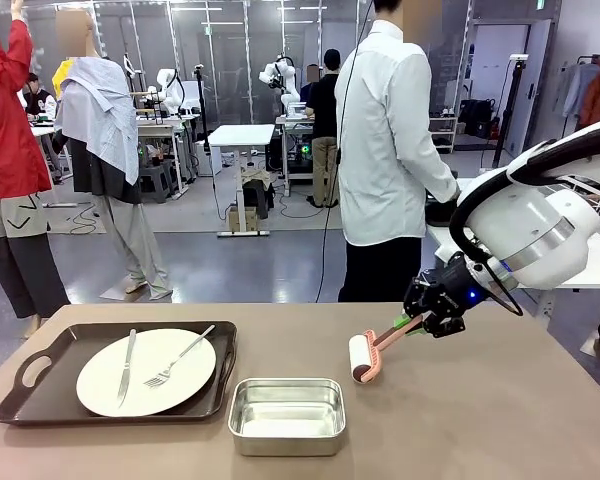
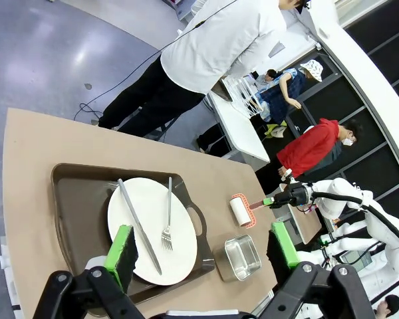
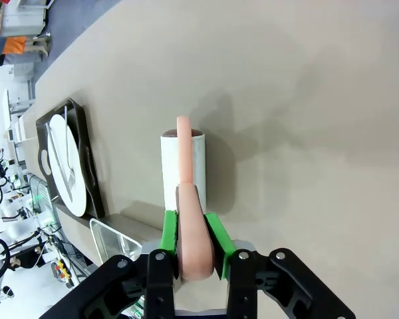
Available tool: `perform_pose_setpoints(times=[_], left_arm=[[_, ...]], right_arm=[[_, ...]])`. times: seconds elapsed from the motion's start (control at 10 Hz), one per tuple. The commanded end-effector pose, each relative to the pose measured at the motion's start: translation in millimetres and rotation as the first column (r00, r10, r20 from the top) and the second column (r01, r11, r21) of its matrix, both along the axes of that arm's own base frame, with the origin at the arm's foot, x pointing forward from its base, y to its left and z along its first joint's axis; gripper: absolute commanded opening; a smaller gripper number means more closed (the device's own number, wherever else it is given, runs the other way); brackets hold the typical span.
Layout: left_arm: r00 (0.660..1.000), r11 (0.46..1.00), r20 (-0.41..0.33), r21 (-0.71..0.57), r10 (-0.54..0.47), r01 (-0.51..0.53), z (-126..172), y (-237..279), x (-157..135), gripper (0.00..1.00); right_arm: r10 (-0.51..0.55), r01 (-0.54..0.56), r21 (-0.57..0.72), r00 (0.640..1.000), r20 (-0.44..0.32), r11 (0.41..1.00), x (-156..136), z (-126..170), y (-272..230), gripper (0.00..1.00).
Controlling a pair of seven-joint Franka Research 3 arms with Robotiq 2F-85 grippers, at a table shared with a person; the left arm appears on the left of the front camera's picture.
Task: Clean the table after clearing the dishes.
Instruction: When the left (or right) Handle tray is removed, use the left hand (or right hand) to clean the left (or right) side of the table with the Lint Roller.
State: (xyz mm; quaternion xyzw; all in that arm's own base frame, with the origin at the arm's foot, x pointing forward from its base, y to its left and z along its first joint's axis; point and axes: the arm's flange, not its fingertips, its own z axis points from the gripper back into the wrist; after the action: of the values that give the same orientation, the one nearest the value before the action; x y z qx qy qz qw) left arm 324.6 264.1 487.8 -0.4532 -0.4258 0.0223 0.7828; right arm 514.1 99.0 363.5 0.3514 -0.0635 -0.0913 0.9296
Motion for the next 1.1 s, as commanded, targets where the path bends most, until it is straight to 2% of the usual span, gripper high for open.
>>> perform_pose_setpoints(times=[0.0, 0.1, 0.4, 0.6, 0.8, 1.0], left_arm=[[1.0, 1.0, 0.021, -0.013, -0.003, 0.004, 0.8, 2.3, -1.1, 1.0], [1.0, 1.0, 0.021, -0.013, -0.003, 0.004, 0.8, 2.3, -1.1, 1.0], [1.0, 1.0, 0.021, -0.013, -0.003, 0.004, 0.8, 2.3, -1.1, 1.0], [1.0, 1.0, 0.021, -0.013, -0.003, 0.004, 0.8, 2.3, -1.1, 1.0], [1.0, 1.0, 0.021, -0.013, -0.003, 0.004, 0.8, 2.3, -1.1, 1.0], [1.0, 1.0, 0.021, -0.013, -0.003, 0.004, 0.8, 2.3, -1.1, 1.0]], right_arm=[[0.004, -0.004, -0.007, 1.0, 0.025, 1.0, -9.8, -25.0, -10.3, 0.23], [-0.019, 0.019, -0.048, 1.0, 0.006, 0.999, -13.7, -36.3, -24.7, 0.23], [-0.008, 0.013, -0.16, 0.999, 0.032, 0.987, -25.9, -38.6, -53.8, 0.23], [0.011, -0.004, -0.139, 0.999, 0.053, 0.99, -31.7, -34.9, -66.0, 0.23], [-0.018, 0.022, -0.12, 0.999, 0.035, 0.993, -37.3, -31.1, -82.8, 0.23], [-0.056, 0.056, -0.199, 0.998, 0.006, 0.978, -48.8, -25.1, -107.1, 0.23]])
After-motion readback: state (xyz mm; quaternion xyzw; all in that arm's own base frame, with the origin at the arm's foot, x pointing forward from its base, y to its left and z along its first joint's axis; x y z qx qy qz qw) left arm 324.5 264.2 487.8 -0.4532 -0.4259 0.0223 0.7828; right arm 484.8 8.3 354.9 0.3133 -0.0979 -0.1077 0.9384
